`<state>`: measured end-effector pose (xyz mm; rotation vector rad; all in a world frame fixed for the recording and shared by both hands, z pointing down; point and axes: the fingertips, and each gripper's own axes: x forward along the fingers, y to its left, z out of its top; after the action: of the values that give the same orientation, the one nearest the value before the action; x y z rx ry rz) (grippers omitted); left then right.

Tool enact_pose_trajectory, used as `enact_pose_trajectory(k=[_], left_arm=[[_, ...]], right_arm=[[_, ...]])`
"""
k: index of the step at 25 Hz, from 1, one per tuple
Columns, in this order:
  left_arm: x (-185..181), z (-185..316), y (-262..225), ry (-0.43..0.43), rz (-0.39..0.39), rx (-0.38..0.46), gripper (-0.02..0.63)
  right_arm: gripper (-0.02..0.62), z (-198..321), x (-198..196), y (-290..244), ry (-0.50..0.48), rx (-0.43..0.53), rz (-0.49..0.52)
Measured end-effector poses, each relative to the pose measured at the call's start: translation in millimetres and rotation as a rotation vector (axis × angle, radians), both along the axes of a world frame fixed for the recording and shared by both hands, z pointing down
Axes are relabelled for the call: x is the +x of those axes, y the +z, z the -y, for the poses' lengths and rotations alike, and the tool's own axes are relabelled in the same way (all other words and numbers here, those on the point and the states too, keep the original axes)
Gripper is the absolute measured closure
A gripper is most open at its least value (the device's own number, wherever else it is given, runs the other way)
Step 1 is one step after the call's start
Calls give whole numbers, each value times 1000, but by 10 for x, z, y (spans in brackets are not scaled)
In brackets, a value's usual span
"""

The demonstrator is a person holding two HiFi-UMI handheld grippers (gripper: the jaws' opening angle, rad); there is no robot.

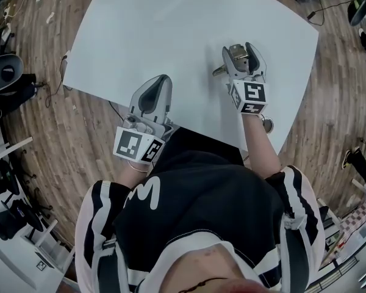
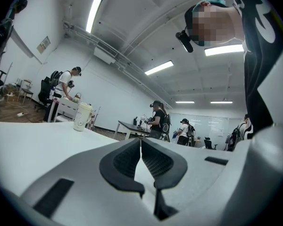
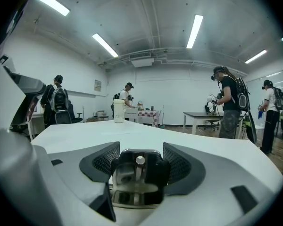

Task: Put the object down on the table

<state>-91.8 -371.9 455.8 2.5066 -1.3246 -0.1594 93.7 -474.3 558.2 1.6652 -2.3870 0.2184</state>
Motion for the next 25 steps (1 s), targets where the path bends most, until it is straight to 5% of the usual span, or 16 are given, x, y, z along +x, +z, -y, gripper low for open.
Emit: enact_pose_trajectory(k=[25], left_arm=[[-97, -5, -51, -45, -46, 16, 595]], right_arm=[[295, 95, -9, 215, 21, -135, 49]])
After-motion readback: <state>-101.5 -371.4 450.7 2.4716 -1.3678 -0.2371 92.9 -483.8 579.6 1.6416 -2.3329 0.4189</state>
